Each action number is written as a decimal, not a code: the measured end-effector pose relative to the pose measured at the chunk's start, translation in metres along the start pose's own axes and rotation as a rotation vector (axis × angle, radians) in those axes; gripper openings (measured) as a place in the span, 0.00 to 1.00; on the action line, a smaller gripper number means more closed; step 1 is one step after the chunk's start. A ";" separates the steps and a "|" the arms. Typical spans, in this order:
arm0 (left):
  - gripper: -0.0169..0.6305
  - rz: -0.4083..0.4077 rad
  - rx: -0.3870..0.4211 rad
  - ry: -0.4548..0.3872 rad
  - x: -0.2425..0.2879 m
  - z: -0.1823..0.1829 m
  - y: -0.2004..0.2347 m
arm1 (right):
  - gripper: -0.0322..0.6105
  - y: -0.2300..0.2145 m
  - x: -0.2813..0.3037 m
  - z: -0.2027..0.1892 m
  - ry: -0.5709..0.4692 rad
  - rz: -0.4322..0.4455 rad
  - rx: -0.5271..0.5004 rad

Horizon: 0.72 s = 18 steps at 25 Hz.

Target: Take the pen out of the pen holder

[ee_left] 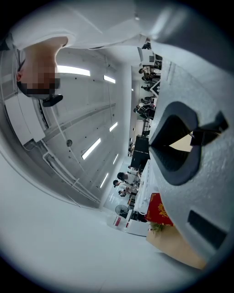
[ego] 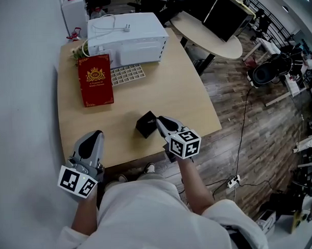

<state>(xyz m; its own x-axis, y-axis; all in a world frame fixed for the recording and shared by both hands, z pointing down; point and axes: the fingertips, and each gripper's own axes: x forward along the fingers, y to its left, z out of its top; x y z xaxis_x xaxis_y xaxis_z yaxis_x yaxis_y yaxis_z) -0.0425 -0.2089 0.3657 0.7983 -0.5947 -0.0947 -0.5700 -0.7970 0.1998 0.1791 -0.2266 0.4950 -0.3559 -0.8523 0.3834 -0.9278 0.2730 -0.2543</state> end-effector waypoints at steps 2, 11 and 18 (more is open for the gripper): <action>0.05 0.013 0.000 0.002 -0.004 0.000 0.001 | 0.12 0.001 -0.002 0.001 -0.006 0.000 0.003; 0.05 0.029 0.015 -0.010 0.003 0.004 -0.002 | 0.12 0.002 -0.009 0.010 -0.029 0.016 -0.005; 0.05 0.040 0.058 -0.039 0.016 0.017 -0.007 | 0.12 -0.003 -0.025 0.037 -0.091 0.044 -0.028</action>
<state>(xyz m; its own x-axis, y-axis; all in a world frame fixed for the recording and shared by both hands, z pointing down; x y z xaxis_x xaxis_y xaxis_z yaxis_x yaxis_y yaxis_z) -0.0288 -0.2146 0.3464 0.7669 -0.6293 -0.1256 -0.6129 -0.7763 0.1474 0.1945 -0.2224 0.4533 -0.3854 -0.8761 0.2898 -0.9149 0.3218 -0.2438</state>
